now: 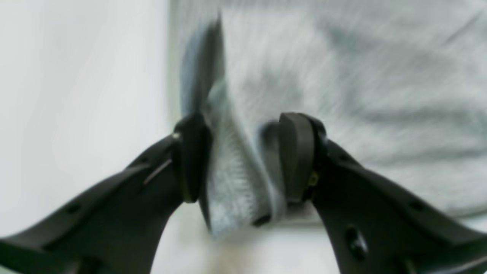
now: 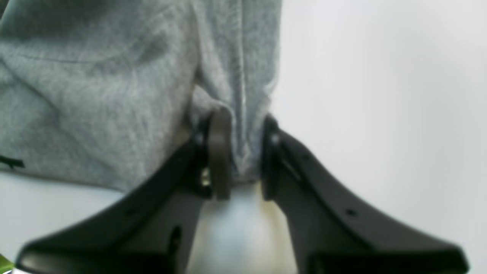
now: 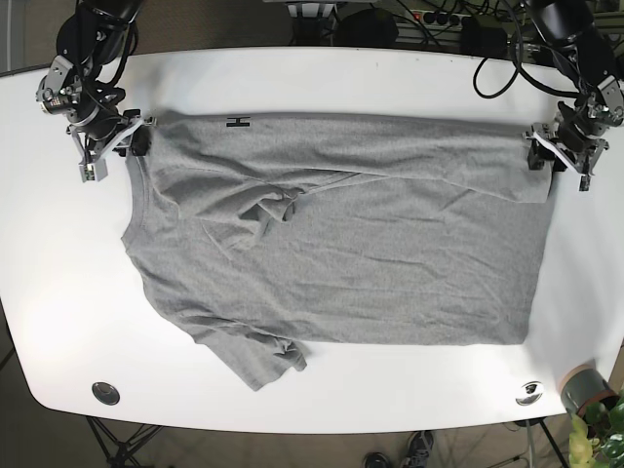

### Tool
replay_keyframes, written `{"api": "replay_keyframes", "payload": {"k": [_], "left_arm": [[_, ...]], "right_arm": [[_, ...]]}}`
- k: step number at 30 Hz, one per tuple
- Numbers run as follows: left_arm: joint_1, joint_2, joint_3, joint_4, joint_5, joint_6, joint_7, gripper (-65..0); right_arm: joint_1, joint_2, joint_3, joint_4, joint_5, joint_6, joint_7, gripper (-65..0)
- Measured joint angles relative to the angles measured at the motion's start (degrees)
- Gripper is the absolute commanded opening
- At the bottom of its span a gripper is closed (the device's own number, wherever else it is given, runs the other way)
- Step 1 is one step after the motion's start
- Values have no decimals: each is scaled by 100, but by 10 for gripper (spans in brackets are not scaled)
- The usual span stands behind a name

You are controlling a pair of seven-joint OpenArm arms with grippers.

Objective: Fold the T-shirt properly

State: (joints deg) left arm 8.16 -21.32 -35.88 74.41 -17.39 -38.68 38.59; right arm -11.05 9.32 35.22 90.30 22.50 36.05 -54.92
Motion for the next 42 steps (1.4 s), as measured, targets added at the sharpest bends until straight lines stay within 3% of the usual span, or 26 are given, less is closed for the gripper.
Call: {"api": "replay_keyframes", "payload": {"k": [3, 5, 6, 8, 10, 16, 27, 35, 37, 40, 42], "left_arm": [[-28, -15, -9, -149, -2, -22, -142, -378], [-42, -17, -9, -199, 0, -24, -173, -415], [-39, -15, -9, -201, 15, -33, -205, -451], [-37, -17, -9, -199, 20, -50, -214, -594], [-26, -17, -22, -201, 22, -85, -205, -650], [103, -13, -61, -160, -50, -107, -208, -650], [1021, 203, -717, 544, -2, -170, -59, -650], [1397, 221, -1045, 739, -17, -186, 120, -650], [1353, 195, -1045, 763, -17, -186, 391, -617], [1349, 192, -1040, 772, -44, -186, 490, -479], [1357, 190, -1043, 780, -44, -162, 527, -407]], "right_arm": [[0, -13, -2, -4, 22, -2, -28, -582], [0, -13, -2, -4, 24, 0, -26, -612], [2, -13, -2, -2, 24, 0, -28, -628], [0, -13, -2, 0, 22, 0, -33, -631], [0, -13, -2, 2, 24, 2, -35, -629], [-24, -13, 0, 13, 24, 2, -35, -629], [-951, -74, 7, 1047, -61, 33, -271, -629], [-1279, -175, 9, 1204, -63, 20, -232, -626], [-1349, -181, 9, 1207, -44, 33, -229, -625], [-1373, -186, 9, 1215, -22, 22, -225, -615], [-1381, -190, 9, 1239, -24, 22, -227, -558]]}}
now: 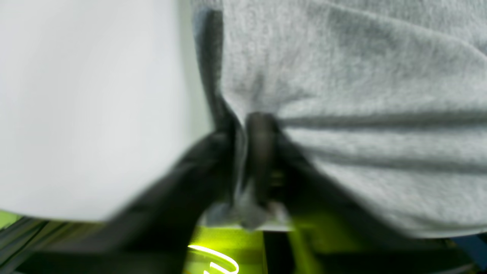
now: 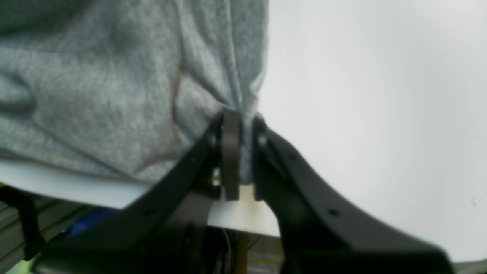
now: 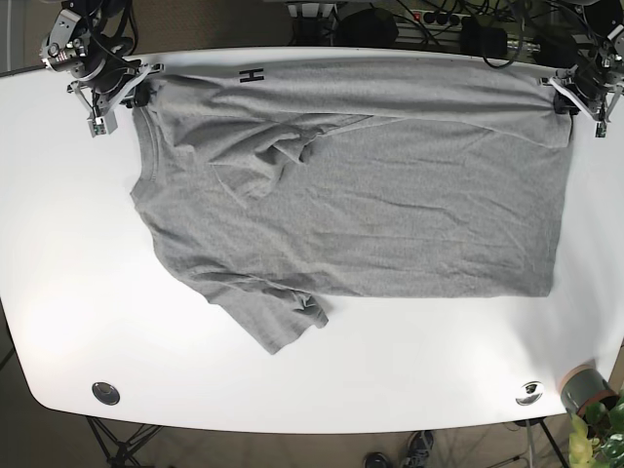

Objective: Fold the T-shirt properly

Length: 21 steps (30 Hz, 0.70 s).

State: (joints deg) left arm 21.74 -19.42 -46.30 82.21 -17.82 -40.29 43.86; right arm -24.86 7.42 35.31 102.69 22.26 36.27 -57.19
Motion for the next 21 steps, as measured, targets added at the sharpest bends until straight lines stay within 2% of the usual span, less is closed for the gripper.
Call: {"api": "replay_keyframes", "payload": {"k": [4, 7, 18, 21], "left_arm": [[2, 20, -4, 155, 122, 35, 103, -375], [15, 46, -2, 422, 157, 33, 188, -375], [-474, 48, 61, 1001, 140, 33, 155, -376], [-553, 52, 61, 1003, 136, 33, 175, -376]], "right_arm": [[2, 2, 0, 131, -66, -7, -4, -366], [2, 4, 11, 328, -101, -26, 2, -281], [431, -4, -44, 901, -109, -22, -35, -271], [702, 35, -415, 901, -146, 70, -13, -271]]}}
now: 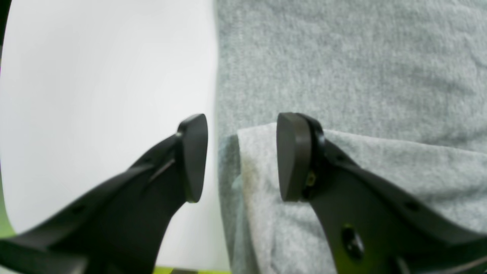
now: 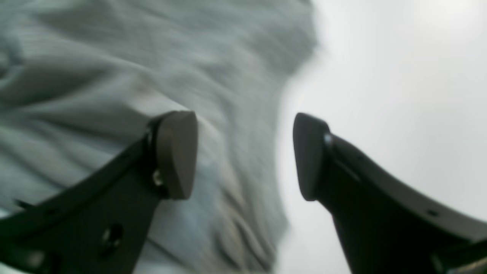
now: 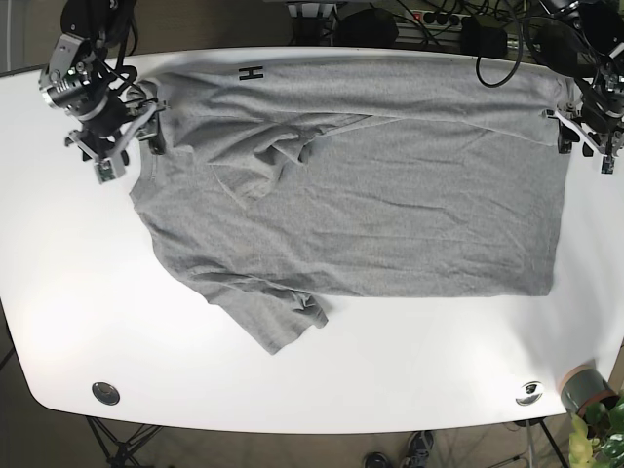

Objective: Fold the T-shirt properly

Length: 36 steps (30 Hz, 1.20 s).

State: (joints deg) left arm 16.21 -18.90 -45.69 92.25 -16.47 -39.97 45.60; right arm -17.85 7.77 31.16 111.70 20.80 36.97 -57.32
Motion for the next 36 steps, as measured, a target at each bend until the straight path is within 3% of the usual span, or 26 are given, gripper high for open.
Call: {"api": "replay_keyframes", "payload": {"k": [4, 10, 14, 21, 36], "left_arm": [[-107, 11, 0, -4, 59, 0, 24, -376], [-149, 13, 111, -4, 52, 0, 20, -376], [-149, 13, 229, -4, 79, -4, 24, -376], [-111, 122, 247, -4, 66, 0, 24, -376], [-116, 219, 262, -11, 81, 0, 22, -376]], "right_arm": [[356, -55, -573, 0, 63, 138, -11, -271], [951, 2, -1639, -131, 0, 57, -9, -271], [1515, -24, -2138, -883, -9, 72, 0, -271], [2116, 20, -2184, -2247, -107, 55, -26, -271], [2164, -245, -2201, -2745, 17, 59, 11, -271]]}}
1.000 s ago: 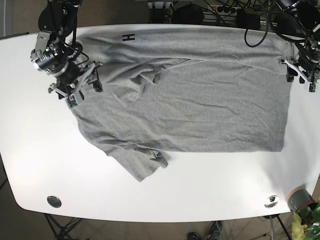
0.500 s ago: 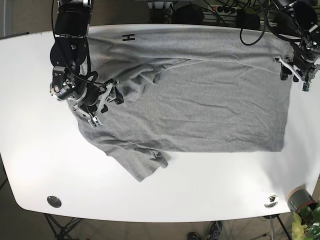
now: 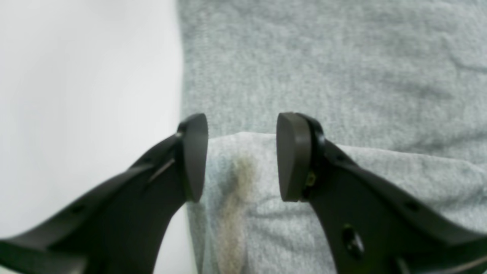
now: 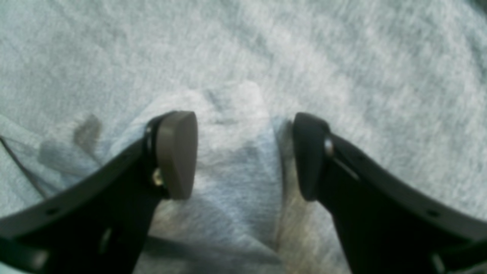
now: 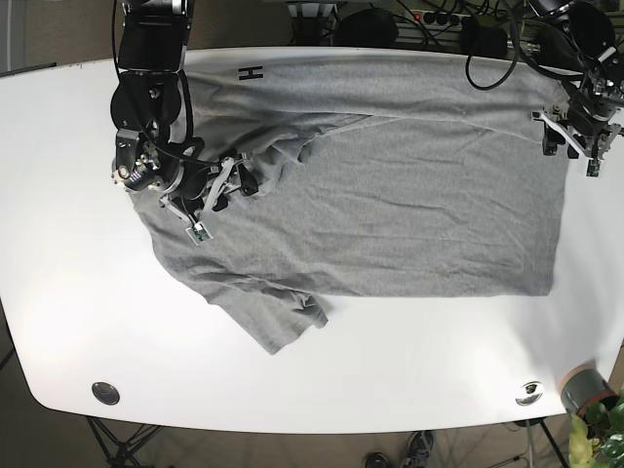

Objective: Fold the T-shirt properly

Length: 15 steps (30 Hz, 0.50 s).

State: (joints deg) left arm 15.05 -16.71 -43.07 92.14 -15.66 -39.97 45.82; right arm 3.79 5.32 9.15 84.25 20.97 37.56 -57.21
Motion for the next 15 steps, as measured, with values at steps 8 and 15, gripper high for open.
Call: {"api": "replay_keyframes", "payload": {"k": [8, 15], "left_arm": [[-42, 0, 2, -323, -11, 0, -11, -376], [-35, 0, 2, -404, 15, 0, 0, -376]], "right_arm": [[-13, -136, -385, 2, -15, -2, 39, -285], [-61, -149, -422, 0, -22, -4, 70, -575]]}}
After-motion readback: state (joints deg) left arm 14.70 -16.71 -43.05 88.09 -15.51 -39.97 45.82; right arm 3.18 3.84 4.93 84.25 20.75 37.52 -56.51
